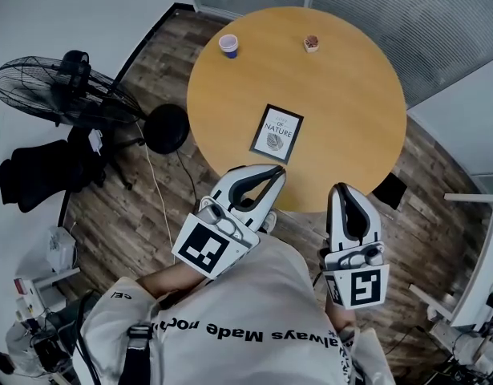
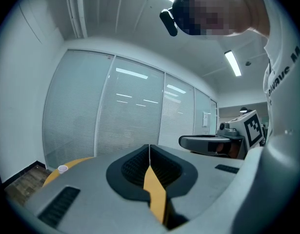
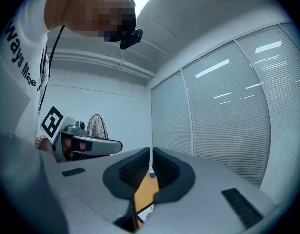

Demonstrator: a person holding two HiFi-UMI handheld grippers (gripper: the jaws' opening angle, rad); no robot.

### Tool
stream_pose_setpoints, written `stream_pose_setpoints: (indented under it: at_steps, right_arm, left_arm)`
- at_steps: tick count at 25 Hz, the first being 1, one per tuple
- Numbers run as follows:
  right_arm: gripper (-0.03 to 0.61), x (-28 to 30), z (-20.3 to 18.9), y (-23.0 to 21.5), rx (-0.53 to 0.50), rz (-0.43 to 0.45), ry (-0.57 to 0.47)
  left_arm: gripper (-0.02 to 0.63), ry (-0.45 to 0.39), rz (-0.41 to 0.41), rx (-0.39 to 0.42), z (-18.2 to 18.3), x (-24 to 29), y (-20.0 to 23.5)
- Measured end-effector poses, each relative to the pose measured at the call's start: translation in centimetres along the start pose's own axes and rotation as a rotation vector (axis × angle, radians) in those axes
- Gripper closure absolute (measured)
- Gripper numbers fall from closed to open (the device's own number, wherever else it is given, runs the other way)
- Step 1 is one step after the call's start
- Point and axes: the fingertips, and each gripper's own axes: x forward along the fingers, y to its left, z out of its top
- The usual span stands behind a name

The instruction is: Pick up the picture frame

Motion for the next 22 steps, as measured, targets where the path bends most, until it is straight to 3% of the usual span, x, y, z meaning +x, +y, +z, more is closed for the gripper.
stream_pose_setpoints:
  at_steps: [10, 22]
  right_arm:
    - [0.534, 5.1, -0.7, -0.7, -0.017, -0.027, 0.025]
    - [0.534, 10.4, -4.3, -1.6, 0.008, -0.052, 0.096]
  left_arm:
    - [0.581, 0.012, -0.04, 0.013, -0.2, 2.3, 4.8]
    - [0.581, 0.079, -0.074, 0.008, -3.0, 5.1, 10.0]
